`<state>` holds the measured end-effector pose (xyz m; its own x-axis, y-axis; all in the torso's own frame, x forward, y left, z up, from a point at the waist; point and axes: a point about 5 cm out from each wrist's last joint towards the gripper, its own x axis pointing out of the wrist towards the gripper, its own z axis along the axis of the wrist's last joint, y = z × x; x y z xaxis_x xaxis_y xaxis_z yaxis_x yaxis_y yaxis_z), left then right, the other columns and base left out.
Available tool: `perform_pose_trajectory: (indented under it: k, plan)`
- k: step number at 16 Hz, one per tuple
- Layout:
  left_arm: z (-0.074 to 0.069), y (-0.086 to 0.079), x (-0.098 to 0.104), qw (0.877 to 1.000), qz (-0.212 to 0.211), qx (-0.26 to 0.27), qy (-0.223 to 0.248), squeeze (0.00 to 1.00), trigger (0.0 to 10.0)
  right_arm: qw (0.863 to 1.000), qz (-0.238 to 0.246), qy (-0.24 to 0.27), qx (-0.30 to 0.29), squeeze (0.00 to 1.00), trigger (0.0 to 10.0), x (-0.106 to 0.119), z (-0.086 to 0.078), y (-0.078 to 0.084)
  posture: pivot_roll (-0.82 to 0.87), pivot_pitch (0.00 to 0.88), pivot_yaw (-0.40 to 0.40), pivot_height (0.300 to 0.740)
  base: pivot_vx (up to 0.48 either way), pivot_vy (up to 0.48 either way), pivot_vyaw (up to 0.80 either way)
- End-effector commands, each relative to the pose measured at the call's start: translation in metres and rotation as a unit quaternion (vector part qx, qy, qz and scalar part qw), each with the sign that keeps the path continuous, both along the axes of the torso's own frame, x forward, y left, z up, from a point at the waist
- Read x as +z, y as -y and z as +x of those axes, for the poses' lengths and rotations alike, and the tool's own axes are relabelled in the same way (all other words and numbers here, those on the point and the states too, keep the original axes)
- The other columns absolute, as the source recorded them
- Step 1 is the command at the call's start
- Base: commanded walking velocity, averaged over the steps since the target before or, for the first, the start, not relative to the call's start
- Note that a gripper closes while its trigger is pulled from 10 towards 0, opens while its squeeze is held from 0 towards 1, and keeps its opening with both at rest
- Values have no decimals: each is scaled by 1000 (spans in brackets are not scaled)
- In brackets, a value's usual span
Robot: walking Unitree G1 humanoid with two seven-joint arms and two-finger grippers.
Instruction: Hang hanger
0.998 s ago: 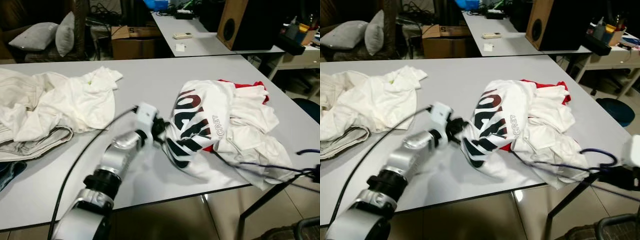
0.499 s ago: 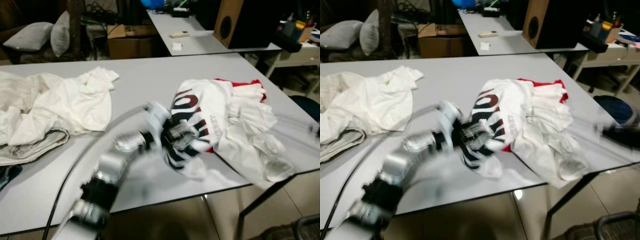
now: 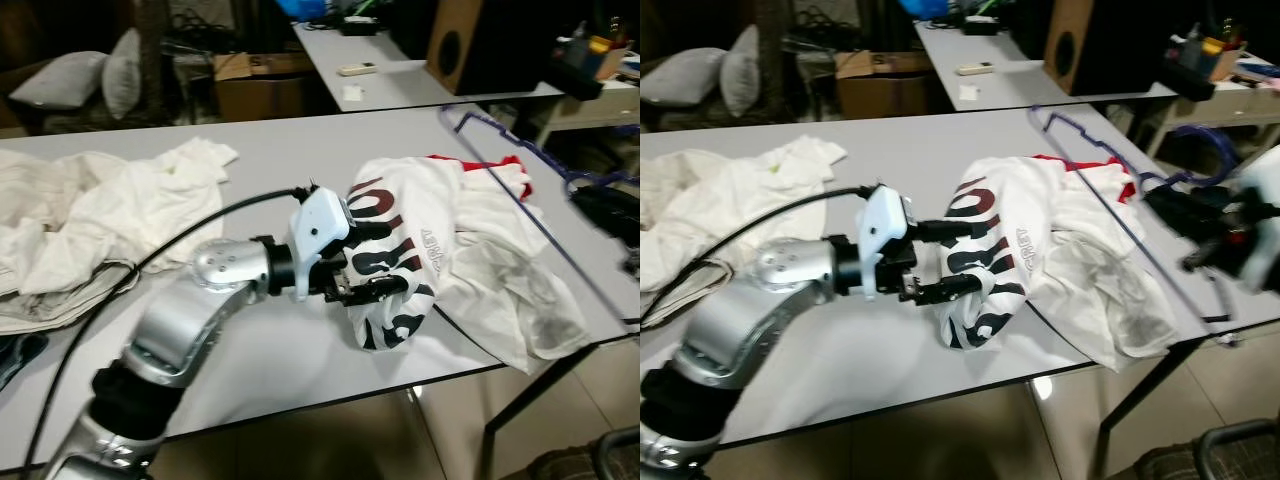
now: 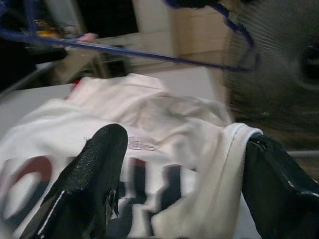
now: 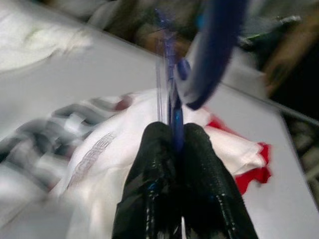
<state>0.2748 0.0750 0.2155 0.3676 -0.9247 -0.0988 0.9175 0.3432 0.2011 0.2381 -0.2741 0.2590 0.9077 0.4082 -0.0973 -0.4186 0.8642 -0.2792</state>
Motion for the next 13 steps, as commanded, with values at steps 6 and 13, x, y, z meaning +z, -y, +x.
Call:
perform_pose_trajectory:
  k: [6, 13]
  plan:
    - [-4, -88, -2, 924, -108, 366, 25, 0, 10000, 990, 111, 25, -80, 0, 10000, -39, 17, -98, 39, 0, -3, 740, 0, 0, 0]
    - [-10, -95, -9, 906, -106, 409, 13, 0, 10000, 985, 165, 46, -29, 0, 10000, -34, 14, -134, 68, 0, -24, 740, 0, 292, 0]
